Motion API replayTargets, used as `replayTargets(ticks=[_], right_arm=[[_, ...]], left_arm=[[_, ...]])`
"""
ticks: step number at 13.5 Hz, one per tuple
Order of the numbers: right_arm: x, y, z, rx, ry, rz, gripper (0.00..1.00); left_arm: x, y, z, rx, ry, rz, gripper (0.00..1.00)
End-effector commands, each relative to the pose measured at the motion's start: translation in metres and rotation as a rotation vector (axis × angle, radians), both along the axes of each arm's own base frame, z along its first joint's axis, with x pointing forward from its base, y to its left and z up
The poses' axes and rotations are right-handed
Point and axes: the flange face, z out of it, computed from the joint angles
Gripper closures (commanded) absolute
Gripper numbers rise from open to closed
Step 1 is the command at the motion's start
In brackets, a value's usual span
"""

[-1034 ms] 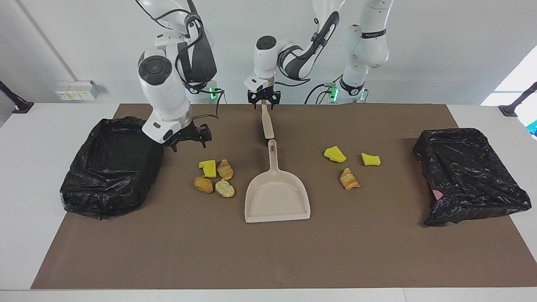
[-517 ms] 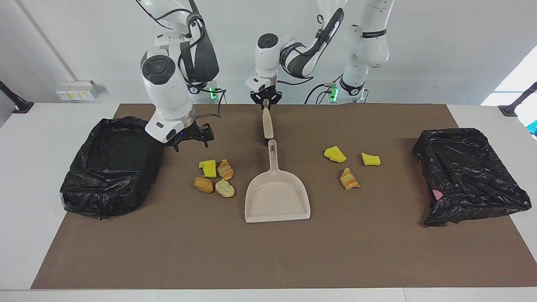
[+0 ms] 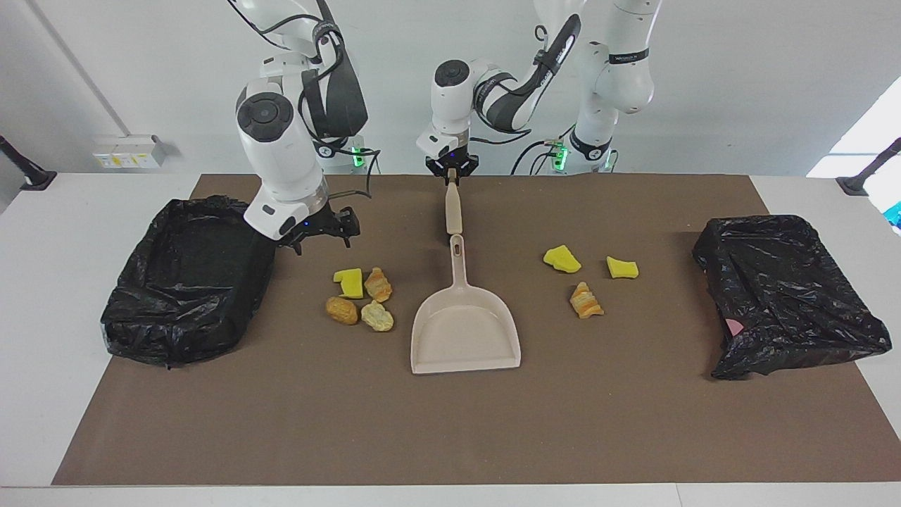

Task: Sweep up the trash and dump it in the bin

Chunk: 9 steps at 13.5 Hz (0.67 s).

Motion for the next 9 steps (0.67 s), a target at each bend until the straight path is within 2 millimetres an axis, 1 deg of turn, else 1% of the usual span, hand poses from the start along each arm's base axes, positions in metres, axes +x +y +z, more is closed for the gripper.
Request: replayTargets(ticks=[1,2,3,5,6,7,8,9], right_arm=[[-0.002,0.018,0.004,0.032,-0.035,-0.07,0.0],[-0.003,0.026,0.003,0.038,-0.043,-0.059,0.0],[-0.003,0.028,0.002,0.037,-0.042,-0.056,0.0],[-0.003,0.029,0.001,0.039,-0.044,-0.057,0.0],[-0.003,0.03,0.001,0.04,-0.045,-0.066,0.0],[-0.005,0.04,-0.001,0.038,-0.041,-0.074,0.0],[-0.005,0.05,-0.005,0.046,-0.038,-0.094,0.0],[-0.004,0.06,-0.009,0.073,-0.04,-0.121,0.0]], left_arm=[[0.02,0.017,0.026,-0.02,0.011,-0.002,1.0],[0.034,0.028,0.038,-0.014,0.021,0.006,1.0],[0.046,0.039,0.044,0.008,0.044,-0.001,1.0],[0.083,0.076,0.057,0.029,0.074,0.042,1.0],[0.102,0.098,0.066,0.023,0.074,0.062,1.0],[0.122,0.123,0.072,0.026,0.082,0.084,1.0],[0.14,0.147,0.084,0.014,0.079,0.102,1.0],[0.16,0.176,0.095,0.022,0.068,0.131,1.0]])
